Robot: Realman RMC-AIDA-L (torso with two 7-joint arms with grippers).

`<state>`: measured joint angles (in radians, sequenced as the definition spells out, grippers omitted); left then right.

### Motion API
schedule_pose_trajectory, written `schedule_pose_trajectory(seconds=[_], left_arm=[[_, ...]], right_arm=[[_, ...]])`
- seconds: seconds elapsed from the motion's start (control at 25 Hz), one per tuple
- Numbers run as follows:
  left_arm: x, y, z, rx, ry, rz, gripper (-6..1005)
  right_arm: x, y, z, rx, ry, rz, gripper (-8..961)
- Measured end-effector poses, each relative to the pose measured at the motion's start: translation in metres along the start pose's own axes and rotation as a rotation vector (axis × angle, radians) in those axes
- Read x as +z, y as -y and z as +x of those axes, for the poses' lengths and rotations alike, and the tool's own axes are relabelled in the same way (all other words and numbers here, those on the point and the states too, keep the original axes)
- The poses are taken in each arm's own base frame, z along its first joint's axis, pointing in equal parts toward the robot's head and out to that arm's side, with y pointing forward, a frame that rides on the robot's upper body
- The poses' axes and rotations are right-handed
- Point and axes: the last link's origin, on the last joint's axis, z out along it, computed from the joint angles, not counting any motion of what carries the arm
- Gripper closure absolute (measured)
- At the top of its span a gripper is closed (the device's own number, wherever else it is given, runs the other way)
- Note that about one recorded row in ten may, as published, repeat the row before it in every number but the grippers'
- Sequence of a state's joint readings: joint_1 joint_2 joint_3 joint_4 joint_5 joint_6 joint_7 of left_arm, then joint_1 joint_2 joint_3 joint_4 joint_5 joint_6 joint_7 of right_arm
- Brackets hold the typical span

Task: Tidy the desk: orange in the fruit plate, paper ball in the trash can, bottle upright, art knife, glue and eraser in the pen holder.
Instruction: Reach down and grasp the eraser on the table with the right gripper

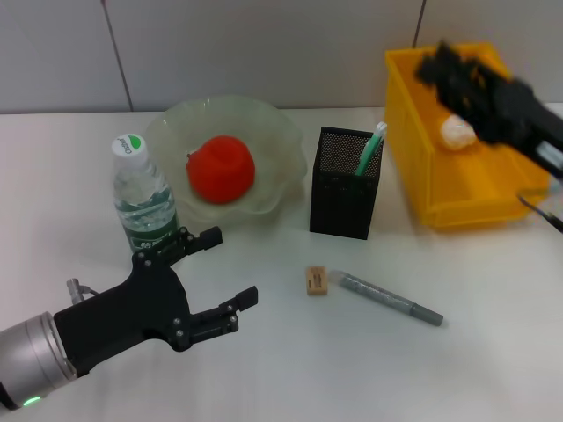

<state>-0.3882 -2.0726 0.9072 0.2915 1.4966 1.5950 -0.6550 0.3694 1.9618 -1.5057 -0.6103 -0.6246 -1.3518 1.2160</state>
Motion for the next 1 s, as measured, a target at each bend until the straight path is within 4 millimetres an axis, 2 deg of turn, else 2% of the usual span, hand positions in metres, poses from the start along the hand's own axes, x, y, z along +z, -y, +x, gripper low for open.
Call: schedule_pose_trajectory(seconds=[0.16,0.2,0.24,0.44,0.76,0.8,0.84,0.96,1.0], left_arm=[[0.000,0.001,-0.002,-0.005,0.013,0.010,137],[0.000,0.001,-0.002,-0.005,0.013,0.010,137],[0.000,0.001,-0.002,-0.005,0.013,0.010,137],[0.001,0.001,-0.006,-0.029,0.031,0.017,137],[0.001,0.002,-0.007,-0.060,0.039,0.019,137],[0.001,0.002,-0.007,-0.061,0.040,0.019,137],[0.001,0.002,-0.007,-0.061,0.040,0.019,137],[-0.001,0.000,-0.008,-0.068,0.049,0.012,137],[-0.001,0.000,-0.009,-0.069,0.054,0.005,137]], right_arm=[[-0.024,0.004,0.004,0.028,-0.202,-0.061,422],[-0.031,0.006,0.006,0.023,-0.321,-0.092,420],[-0.031,0.006,0.006,0.023,-0.321,-0.092,418],[-0.034,0.012,0.001,-0.004,-0.572,-0.138,410],[-0.004,0.012,-0.011,-0.087,-0.741,-0.229,396],[0.008,0.012,-0.012,-0.115,-0.760,-0.227,376],[0.008,0.012,-0.012,-0.115,-0.760,-0.227,355],[0.025,0.010,-0.008,-0.153,-0.839,-0.252,294],[0.039,0.007,0.000,-0.179,-0.916,-0.275,273]])
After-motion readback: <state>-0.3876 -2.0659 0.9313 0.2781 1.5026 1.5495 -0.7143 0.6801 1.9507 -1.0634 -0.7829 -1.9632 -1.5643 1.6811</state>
